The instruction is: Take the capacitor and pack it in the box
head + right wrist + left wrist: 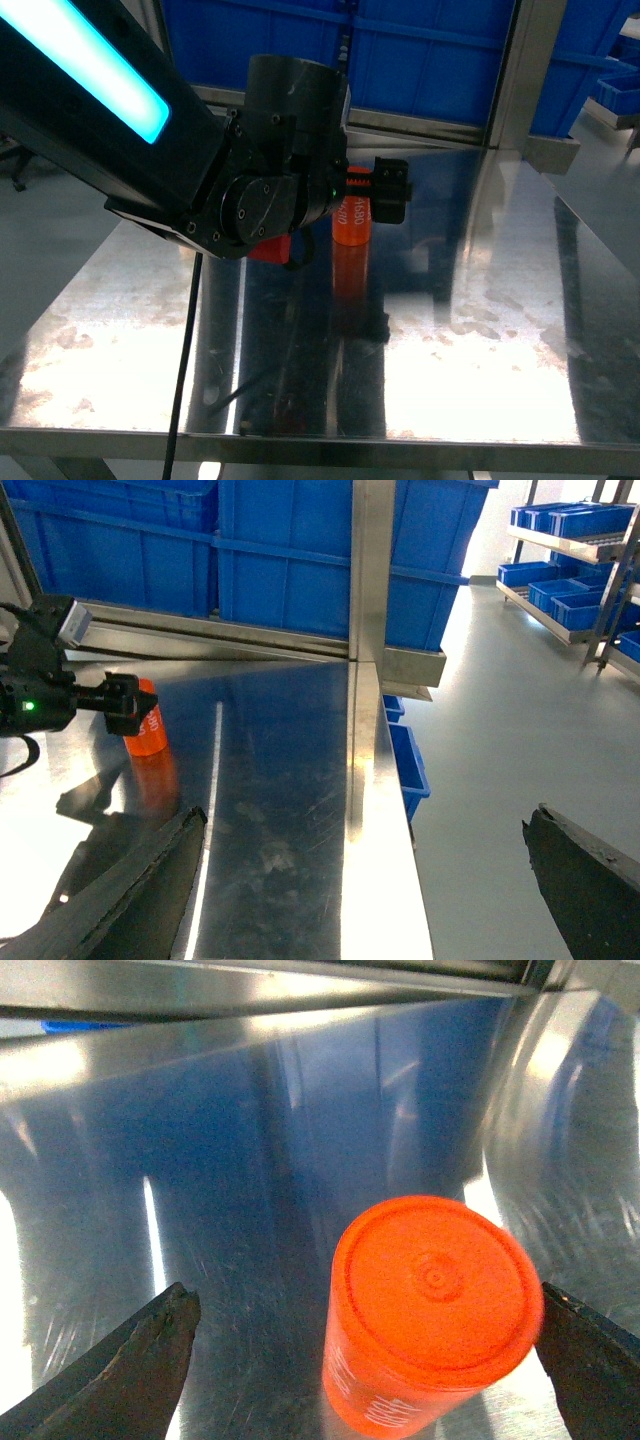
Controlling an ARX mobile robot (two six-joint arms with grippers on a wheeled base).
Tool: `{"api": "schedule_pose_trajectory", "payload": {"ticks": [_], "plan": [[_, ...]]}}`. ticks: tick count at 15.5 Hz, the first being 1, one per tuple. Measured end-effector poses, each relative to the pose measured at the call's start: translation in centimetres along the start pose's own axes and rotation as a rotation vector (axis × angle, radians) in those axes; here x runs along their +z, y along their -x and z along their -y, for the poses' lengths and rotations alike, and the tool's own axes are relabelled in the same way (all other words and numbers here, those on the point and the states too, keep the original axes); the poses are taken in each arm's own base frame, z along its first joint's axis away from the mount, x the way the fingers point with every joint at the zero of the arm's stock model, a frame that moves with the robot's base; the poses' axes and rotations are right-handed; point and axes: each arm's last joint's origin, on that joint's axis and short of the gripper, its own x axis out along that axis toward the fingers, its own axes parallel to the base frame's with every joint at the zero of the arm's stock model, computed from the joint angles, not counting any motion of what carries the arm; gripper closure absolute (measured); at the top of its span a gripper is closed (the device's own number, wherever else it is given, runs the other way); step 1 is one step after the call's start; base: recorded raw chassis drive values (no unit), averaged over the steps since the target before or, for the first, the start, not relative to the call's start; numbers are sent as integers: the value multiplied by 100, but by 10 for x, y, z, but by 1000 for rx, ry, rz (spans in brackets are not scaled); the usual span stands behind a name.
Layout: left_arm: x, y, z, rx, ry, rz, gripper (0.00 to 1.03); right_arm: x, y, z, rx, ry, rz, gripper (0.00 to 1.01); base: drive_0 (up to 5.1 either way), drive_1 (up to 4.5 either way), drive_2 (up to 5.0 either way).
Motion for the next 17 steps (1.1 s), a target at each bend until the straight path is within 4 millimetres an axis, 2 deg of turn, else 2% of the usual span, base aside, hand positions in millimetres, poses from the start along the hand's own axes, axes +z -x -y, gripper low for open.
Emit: {"api": "schedule_pose_trajectory", "payload": {"ticks": [6,9,12,15,17], "plan": [[-23,-31,2,8,1,-41,5,0,0,0,0,0,0,3,0,0,0],[-24,-35,3,-2,15,-56,26,0,0,0,0,0,0,3,0,0,0],[-21,-37,3,-4,41,-41,55,0,0,0,0,0,0,3,0,0,0],[-21,-33,3,0,94,-11,58,0,0,0,0,0,0,3,0,0,0],[-18,-8,-7,4,113,20,58,0,0,0,0,0,0,3,0,0,0]]}}
